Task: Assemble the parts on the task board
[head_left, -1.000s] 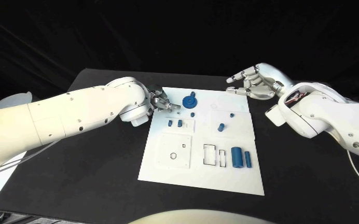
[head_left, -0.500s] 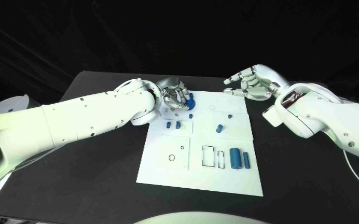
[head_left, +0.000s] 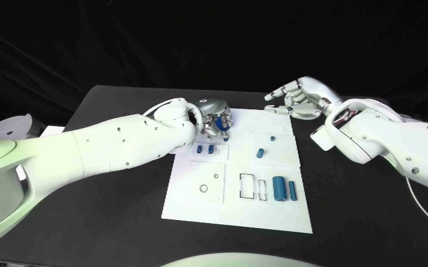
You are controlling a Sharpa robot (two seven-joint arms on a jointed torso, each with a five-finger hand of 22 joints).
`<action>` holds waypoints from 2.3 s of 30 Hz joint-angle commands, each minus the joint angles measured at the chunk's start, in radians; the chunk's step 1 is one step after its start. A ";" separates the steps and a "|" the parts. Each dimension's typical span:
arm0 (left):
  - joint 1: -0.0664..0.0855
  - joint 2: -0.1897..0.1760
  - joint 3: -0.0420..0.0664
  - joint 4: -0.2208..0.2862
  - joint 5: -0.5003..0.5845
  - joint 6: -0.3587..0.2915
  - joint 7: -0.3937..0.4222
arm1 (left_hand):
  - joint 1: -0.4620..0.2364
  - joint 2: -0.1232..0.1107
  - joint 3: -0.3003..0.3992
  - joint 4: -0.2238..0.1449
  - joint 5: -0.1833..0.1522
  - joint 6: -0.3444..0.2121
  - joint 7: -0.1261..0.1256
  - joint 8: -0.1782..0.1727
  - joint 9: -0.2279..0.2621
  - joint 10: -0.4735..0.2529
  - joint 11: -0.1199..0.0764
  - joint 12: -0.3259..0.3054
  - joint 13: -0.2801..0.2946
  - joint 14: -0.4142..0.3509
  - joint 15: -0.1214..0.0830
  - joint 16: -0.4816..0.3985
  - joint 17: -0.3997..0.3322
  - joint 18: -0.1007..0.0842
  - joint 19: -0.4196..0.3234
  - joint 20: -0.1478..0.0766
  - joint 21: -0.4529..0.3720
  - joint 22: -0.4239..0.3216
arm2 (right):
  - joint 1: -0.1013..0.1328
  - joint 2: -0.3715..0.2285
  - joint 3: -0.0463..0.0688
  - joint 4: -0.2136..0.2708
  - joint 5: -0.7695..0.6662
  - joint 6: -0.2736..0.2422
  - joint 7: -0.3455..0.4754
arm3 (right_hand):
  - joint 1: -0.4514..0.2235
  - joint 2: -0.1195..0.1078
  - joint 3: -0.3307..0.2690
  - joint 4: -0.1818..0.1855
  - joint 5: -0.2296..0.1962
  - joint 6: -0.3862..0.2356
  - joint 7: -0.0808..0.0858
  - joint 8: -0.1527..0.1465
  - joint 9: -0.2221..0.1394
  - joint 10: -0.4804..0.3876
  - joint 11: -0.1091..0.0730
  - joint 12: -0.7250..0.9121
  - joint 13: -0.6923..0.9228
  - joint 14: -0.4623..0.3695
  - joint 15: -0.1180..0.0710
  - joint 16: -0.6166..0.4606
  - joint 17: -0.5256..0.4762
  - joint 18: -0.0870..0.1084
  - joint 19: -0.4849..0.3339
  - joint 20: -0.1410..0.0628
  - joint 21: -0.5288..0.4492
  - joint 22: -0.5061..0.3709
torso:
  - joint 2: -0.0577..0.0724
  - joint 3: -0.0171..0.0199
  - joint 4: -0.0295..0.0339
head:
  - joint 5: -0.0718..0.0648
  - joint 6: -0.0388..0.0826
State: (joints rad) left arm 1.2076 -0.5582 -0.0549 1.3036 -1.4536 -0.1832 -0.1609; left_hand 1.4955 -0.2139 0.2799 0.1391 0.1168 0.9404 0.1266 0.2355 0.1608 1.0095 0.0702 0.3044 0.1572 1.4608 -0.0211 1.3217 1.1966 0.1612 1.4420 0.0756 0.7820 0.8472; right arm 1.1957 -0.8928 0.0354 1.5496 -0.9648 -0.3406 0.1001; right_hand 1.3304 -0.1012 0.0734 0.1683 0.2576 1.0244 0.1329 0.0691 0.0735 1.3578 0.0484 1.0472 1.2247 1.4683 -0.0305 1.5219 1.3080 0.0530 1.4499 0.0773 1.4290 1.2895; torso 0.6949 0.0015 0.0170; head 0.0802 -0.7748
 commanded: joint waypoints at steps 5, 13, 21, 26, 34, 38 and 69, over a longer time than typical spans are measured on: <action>-0.005 0.015 0.000 -0.007 -0.084 0.076 0.000 | -0.021 0.003 -0.010 0.004 0.000 0.033 0.003 -0.025 -0.022 0.038 0.000 -0.025 -0.034 0.041 0.003 0.027 0.021 -0.032 0.031 0.000 0.103 0.093 | -0.001 0.000 0.000 0.003 -0.004 0.013 0.006 | 0.001 0.010 -0.006 0.001 0.003 0.004 -0.001 0.001 0.001 -0.003 -0.004 0.000 0.000 0.084 0.001 -0.006 0.190 0.007 -0.004 -0.003 -0.006 -0.001 | 0.001 -0.0002 0.0002 | -0.001 -0.003; -0.006 0.019 0.000 -0.010 -0.087 0.091 -0.010 | -0.022 0.009 -0.008 0.006 0.000 0.057 0.005 -0.036 -0.032 0.063 0.002 -0.038 -0.050 0.040 0.004 0.017 -0.006 -0.040 0.043 0.000 0.153 0.140 | -0.001 0.000 0.000 0.003 -0.004 0.013 0.006 | 0.001 0.010 -0.006 0.001 0.003 0.004 -0.001 0.001 0.001 -0.003 -0.004 0.000 0.000 0.084 0.001 -0.006 0.190 0.007 -0.004 -0.003 -0.006 -0.001 | 0.000 -0.0005 0.0003 | -0.002 -0.005; -0.010 0.029 0.000 -0.018 -0.087 0.099 -0.017 | -0.005 0.025 0.016 0.001 0.002 0.082 0.002 -0.045 -0.041 0.096 -0.003 -0.050 -0.063 0.042 0.000 0.020 -0.013 -0.047 0.050 -0.003 0.196 0.181 | -0.001 0.001 0.000 0.003 -0.004 0.014 0.007 | 0.001 0.010 -0.006 0.001 0.003 0.004 -0.001 0.001 0.001 -0.003 -0.004 0.000 0.000 0.084 0.001 -0.006 0.190 0.007 -0.004 -0.003 -0.006 -0.001 | 0.001 -0.0007 -0.0001 | -0.002 -0.005; -0.014 0.034 0.000 -0.027 -0.091 0.113 -0.024 | 0.013 0.040 0.055 -0.007 0.003 0.103 -0.001 -0.052 -0.047 0.121 -0.006 -0.063 -0.073 0.043 -0.004 0.024 -0.014 -0.050 0.051 -0.006 0.219 0.204 | -0.001 0.001 0.000 0.003 -0.004 0.014 0.007 | 0.001 0.010 -0.006 0.001 0.003 0.004 -0.001 0.001 0.001 -0.003 -0.004 0.000 0.000 0.084 0.001 -0.006 0.190 0.007 -0.004 -0.003 -0.006 -0.001 | 0.001 -0.0002 -0.0005 | -0.001 -0.007; -0.016 0.036 0.000 -0.032 -0.092 0.148 -0.030 | 0.011 0.039 0.100 -0.017 0.002 0.123 -0.003 -0.065 -0.057 0.146 -0.010 -0.086 -0.085 0.043 -0.005 0.030 -0.017 -0.051 0.049 -0.008 0.232 0.219 | -0.001 0.001 0.000 0.003 -0.004 0.015 0.007 | 0.001 0.010 -0.006 0.001 0.003 0.004 -0.001 0.001 0.001 -0.003 -0.004 0.000 0.000 0.084 0.001 -0.006 0.190 0.007 -0.004 -0.003 -0.006 -0.001 | 0.000 -0.0002 0.0000 | -0.001 -0.010; -0.016 0.036 0.000 -0.032 -0.088 0.157 -0.032 | 0.008 0.039 0.105 -0.017 0.002 0.125 -0.003 -0.067 -0.058 0.148 -0.009 -0.089 -0.086 0.043 -0.005 0.030 -0.018 -0.051 0.048 -0.008 0.232 0.219 | -0.001 0.001 0.000 0.003 -0.004 0.015 0.007 | 0.001 0.010 -0.006 0.001 0.003 0.004 -0.001 0.001 0.001 -0.003 -0.004 0.000 0.000 0.084 0.001 -0.006 0.190 0.007 -0.004 -0.003 -0.006 -0.001 | 0.000 0.0001 -0.0003 | -0.001 -0.011; -0.016 0.008 0.010 -0.002 -0.045 0.083 -0.023 | -0.026 0.055 0.200 -0.061 0.001 0.194 0.003 -0.096 -0.074 0.232 -0.014 -0.157 -0.084 0.042 -0.009 0.047 -0.023 -0.056 0.043 -0.012 0.265 0.260 | -0.001 0.004 0.000 -0.001 -0.004 0.016 0.009 | 0.001 0.013 -0.007 0.001 0.005 0.005 -0.001 0.001 0.002 -0.001 -0.005 0.003 0.002 0.084 0.001 -0.006 0.189 0.006 -0.003 -0.003 -0.006 0.000 | -0.002 -0.0003 0.0013 | -0.002 -0.003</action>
State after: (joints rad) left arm 1.1909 -0.5468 -0.0472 1.2932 -1.5203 -0.0834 -0.1828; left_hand 1.4809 -0.1609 0.4744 0.0777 0.1167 1.1330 0.1268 0.1452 0.0873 1.2384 0.0534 0.1527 0.0738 1.4676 -0.0286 1.3623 1.1745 0.1171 1.4686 0.0675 1.0418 1.1055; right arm 1.1952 -0.8901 0.0353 1.5491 -0.9647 -0.3370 0.1010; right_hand 1.3344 -0.0972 0.0734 0.1682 0.2576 1.0244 0.1330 0.0691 0.0735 1.3578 0.0484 1.0472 1.2247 1.4683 -0.0304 1.5219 1.3077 0.0530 1.4500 0.0773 1.4290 1.2896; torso 0.6944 0.0012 0.0170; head 0.0791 -0.7796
